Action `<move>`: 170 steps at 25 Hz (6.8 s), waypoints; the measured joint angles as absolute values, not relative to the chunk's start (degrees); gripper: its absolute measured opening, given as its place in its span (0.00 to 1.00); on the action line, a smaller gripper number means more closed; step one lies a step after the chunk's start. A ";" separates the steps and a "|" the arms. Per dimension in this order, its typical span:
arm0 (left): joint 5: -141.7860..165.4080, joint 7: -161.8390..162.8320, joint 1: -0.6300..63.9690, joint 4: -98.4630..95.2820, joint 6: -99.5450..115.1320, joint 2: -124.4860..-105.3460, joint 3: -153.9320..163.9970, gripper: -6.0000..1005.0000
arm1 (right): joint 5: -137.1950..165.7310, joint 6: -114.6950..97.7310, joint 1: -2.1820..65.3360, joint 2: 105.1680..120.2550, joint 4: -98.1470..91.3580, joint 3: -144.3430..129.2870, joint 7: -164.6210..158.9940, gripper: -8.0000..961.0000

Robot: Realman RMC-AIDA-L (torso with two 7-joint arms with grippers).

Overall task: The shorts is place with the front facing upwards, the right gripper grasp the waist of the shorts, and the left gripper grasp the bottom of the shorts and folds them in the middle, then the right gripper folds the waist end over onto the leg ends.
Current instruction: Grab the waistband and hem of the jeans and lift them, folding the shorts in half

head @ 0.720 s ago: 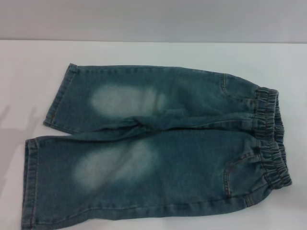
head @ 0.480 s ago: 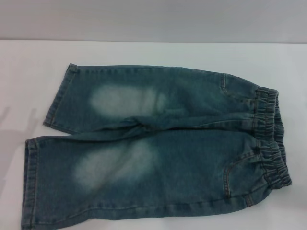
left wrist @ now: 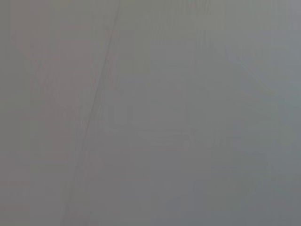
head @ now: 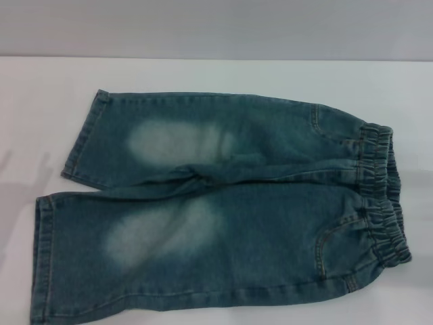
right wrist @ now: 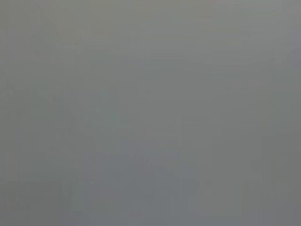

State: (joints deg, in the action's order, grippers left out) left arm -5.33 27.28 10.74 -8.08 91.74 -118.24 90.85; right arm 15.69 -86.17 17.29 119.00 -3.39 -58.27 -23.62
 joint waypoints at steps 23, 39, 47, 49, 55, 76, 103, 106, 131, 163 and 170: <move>6.02 66.59 29.75 -9.69 78.14 -101.09 108.29 0.71 | 15.75 -71.70 23.43 118.60 -4.78 -50.87 -19.05 0.82; 74.80 120.93 31.56 -25.13 95.02 -90.59 80.71 0.71 | 15.53 -62.69 22.74 117.55 -7.88 -44.46 -15.72 0.82; 94.42 130.17 30.08 -28.57 100.19 -92.36 70.59 0.71 | 15.53 -62.49 22.90 117.48 -8.05 -42.49 -14.63 0.82; 104.41 133.20 30.03 -28.87 103.19 -94.15 66.84 0.71 | 15.53 -62.48 22.93 117.42 -8.09 -42.48 -14.61 0.82; 110.06 134.68 29.56 -28.95 103.73 -94.96 65.04 0.71 | 15.53 -62.12 23.08 117.34 -8.09 -42.45 -14.54 0.82; 123.48 143.46 24.76 -29.61 102.56 -98.04 58.01 0.71 | 16.12 -61.92 22.67 117.58 -7.89 -42.92 -14.50 0.82; 126.66 143.71 25.40 -31.15 101.07 -99.49 57.30 0.71 | 16.08 -61.96 23.19 117.33 -8.09 -43.07 -14.50 0.82; 126.66 143.69 25.39 -31.15 100.99 -99.49 57.37 0.71 | 16.08 -61.96 23.21 117.33 -8.08 -43.07 -14.50 0.82; 126.74 143.36 25.34 -30.81 100.62 -100.82 57.65 0.71 | 16.17 -62.21 23.16 117.38 -8.08 -42.84 -14.50 0.82; 126.64 140.86 29.01 -31.67 101.63 -102.39 55.53 0.71 | 16.17 -61.96 22.24 117.77 -7.65 -43.15 -14.51 0.82; 126.73 139.04 28.48 -33.18 101.11 -102.56 55.66 0.71 | 15.86 -62.07 22.40 117.89 -7.85 -42.66 -14.76 0.82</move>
State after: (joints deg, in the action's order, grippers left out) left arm 126.73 139.04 28.48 -33.18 101.11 -102.56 55.66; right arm 15.87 -62.07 22.40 117.89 -7.85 -42.66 -14.76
